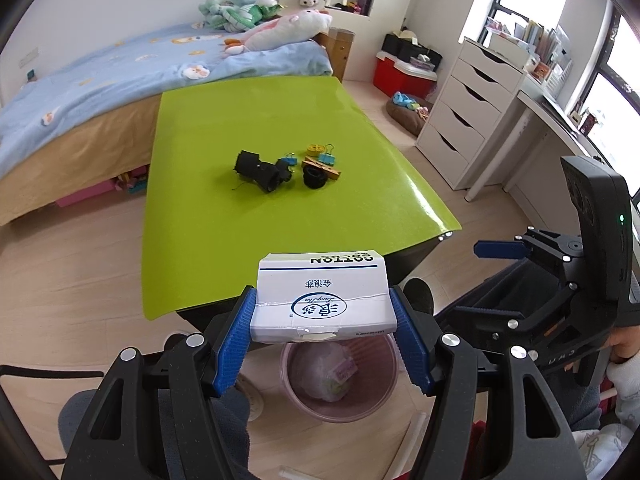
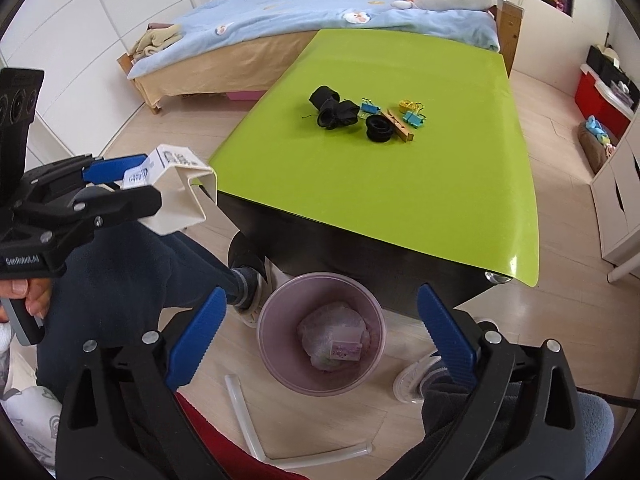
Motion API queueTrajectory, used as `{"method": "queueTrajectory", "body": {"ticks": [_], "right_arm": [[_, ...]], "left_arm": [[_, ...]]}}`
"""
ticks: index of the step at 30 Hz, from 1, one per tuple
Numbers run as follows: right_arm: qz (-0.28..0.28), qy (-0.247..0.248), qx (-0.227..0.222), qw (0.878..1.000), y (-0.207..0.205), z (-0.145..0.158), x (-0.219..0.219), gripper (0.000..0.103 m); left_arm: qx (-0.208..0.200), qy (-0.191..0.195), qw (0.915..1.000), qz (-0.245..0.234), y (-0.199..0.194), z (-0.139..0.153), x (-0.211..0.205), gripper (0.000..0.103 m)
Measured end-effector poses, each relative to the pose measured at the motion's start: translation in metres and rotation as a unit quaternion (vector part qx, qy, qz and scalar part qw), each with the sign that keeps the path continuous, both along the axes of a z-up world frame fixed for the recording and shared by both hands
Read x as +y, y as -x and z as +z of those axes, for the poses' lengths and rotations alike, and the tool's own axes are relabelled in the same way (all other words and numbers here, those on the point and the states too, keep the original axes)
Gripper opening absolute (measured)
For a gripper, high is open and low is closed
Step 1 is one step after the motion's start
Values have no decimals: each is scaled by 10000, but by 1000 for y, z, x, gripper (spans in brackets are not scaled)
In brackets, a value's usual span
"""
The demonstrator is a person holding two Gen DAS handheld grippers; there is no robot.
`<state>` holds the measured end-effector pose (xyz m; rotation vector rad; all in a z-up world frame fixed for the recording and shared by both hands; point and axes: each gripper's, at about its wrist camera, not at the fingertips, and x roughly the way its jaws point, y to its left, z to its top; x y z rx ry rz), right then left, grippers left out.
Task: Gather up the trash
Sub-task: 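Move both items over the wastebasket and open both grippers to drop them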
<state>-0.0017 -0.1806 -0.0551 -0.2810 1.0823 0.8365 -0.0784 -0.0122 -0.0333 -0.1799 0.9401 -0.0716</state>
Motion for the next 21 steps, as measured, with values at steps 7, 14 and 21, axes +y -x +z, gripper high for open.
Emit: {"method": "queueTrajectory", "body": {"ticks": [7, 14, 21], "right_arm": [[-260, -64, -21, 9996, -5, 5, -12, 96], [-530, -155, -48, 9985, -13, 11, -26, 96], [-821, -285, -132, 9961, -23, 23, -43, 96]], "left_arm": [[20, -16, 9998, -192, 1, 0, -11, 64], [105, -117, 9990, -421, -1, -3, -26, 64], [154, -87, 9978, -637, -5, -5, -37, 64]]}}
